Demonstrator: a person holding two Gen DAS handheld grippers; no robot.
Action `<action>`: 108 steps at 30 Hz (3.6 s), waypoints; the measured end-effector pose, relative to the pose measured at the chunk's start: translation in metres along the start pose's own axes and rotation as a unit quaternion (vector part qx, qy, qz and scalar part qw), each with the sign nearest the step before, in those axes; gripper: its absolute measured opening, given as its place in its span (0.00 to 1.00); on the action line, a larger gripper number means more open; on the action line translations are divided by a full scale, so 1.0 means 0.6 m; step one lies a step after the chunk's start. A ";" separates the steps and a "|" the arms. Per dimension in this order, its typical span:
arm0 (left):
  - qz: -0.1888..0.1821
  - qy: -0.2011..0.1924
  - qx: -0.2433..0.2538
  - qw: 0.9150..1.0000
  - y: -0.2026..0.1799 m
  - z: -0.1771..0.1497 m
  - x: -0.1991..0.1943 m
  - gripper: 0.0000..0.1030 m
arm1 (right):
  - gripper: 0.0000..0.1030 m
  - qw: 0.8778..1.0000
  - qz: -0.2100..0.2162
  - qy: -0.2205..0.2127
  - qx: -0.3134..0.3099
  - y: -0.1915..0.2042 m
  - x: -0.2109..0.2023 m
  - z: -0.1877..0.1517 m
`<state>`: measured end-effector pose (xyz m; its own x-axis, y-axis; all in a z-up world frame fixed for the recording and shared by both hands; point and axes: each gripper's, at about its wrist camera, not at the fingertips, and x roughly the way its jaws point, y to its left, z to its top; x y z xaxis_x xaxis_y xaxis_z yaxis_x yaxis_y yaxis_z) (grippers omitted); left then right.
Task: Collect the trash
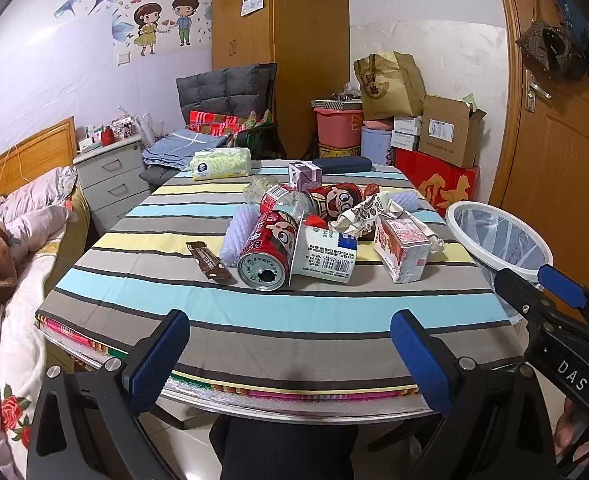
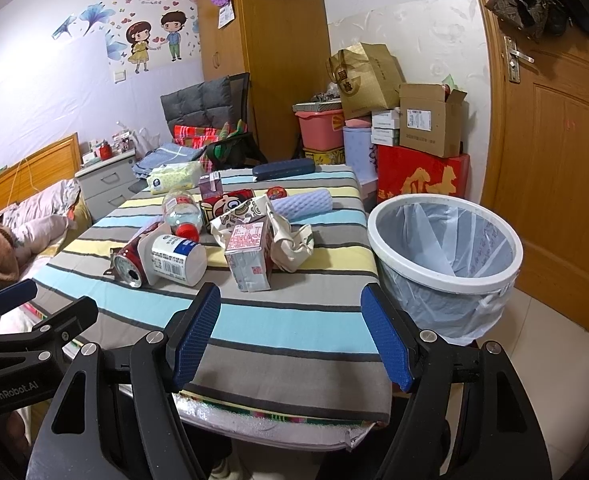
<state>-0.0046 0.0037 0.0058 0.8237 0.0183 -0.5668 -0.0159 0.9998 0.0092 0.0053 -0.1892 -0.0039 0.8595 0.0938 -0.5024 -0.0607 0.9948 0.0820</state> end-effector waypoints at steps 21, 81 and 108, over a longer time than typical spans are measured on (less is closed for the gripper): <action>0.000 -0.001 -0.001 1.000 -0.004 0.003 -0.003 0.99 | 0.72 1.000 0.001 -0.002 0.001 -0.001 -0.004 0.004; -0.011 0.119 -0.103 0.987 0.196 0.067 0.255 0.81 | 0.39 0.995 0.057 0.078 -0.002 0.050 0.171 0.044; 0.056 0.143 -0.064 0.986 0.216 0.089 0.331 0.42 | 0.39 0.993 0.070 0.095 0.015 0.039 0.188 0.055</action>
<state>0.1872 0.1368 -0.0614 0.6201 0.1094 -0.7769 -0.1839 0.9829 -0.0084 0.1175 -0.1566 -0.0299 0.7327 0.2397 -0.6369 -0.1551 0.9701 0.1866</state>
